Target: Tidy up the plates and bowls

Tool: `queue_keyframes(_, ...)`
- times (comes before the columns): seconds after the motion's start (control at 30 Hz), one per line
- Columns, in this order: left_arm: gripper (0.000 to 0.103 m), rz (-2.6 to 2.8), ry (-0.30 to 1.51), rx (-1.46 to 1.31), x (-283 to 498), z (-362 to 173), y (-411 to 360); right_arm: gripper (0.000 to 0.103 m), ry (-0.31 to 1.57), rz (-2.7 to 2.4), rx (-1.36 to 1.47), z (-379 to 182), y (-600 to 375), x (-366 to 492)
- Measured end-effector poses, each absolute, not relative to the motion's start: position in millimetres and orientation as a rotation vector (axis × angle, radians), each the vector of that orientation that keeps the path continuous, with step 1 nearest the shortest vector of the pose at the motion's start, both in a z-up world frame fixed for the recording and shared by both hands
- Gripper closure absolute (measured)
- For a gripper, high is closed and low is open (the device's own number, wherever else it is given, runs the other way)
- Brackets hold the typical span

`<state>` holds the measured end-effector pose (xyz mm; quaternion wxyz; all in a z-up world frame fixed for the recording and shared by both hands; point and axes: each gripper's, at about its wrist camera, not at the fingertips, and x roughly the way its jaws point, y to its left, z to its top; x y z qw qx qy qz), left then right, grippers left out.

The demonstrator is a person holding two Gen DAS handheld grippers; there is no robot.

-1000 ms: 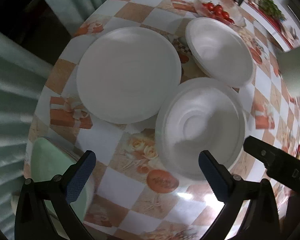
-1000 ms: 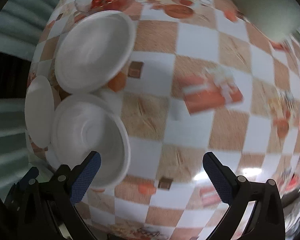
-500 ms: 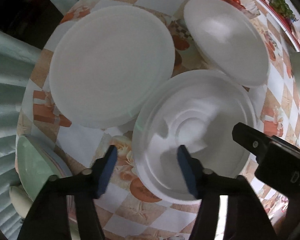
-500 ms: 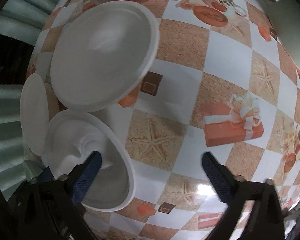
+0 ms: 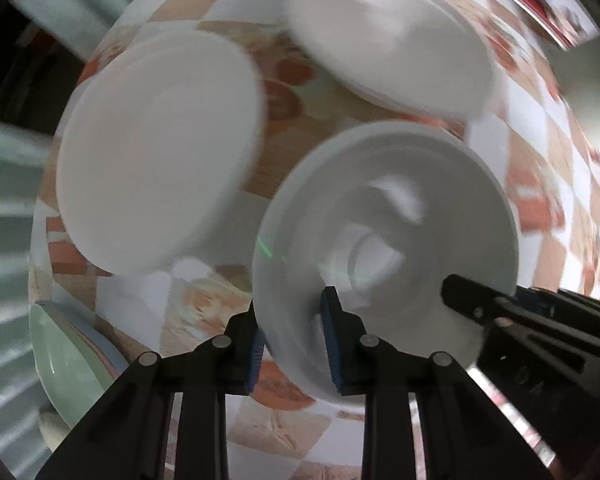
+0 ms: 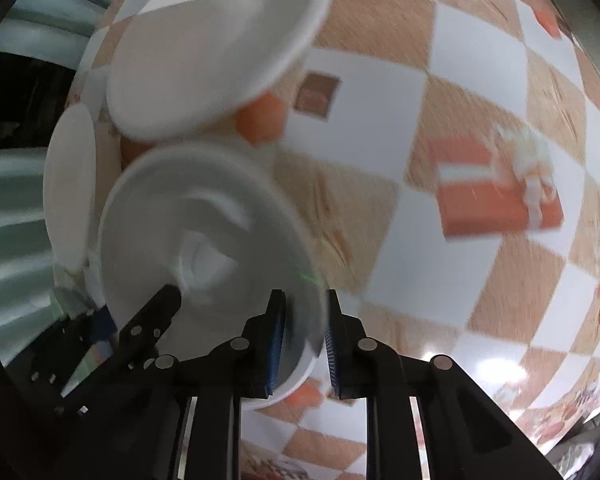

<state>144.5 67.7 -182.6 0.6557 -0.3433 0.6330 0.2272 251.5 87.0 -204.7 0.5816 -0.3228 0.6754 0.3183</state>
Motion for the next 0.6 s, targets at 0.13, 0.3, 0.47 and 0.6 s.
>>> queue_keyframes(0.13, 0.075, 0.44, 1.46, -0.684, 149.2, -177.6, 32.3, 0.081, 1.59, 0.719, -0.757, -205.4, 54.9, 245.1)
queue_keyframes(0.3, 0.075, 0.322, 1.488, -0.595, 139.3, -172.3, -21.3, 0.081, 1.626, 0.667, -0.72, -206.0, 0.3, 233.6)
queue_keyframes(0.47, 0.075, 0.218, 1.515, -0.504, 123.6, -167.0, -73.2, 0.081, 1.676, 0.606, -0.663, -208.9, -46.4, 219.7)
queue_keyframes(0.6, 0.075, 0.167, 1.536, -0.457, 111.0, -167.7, -99.1, 0.081, 1.696, 0.59, -0.643, -212.1, -67.2, 207.6)
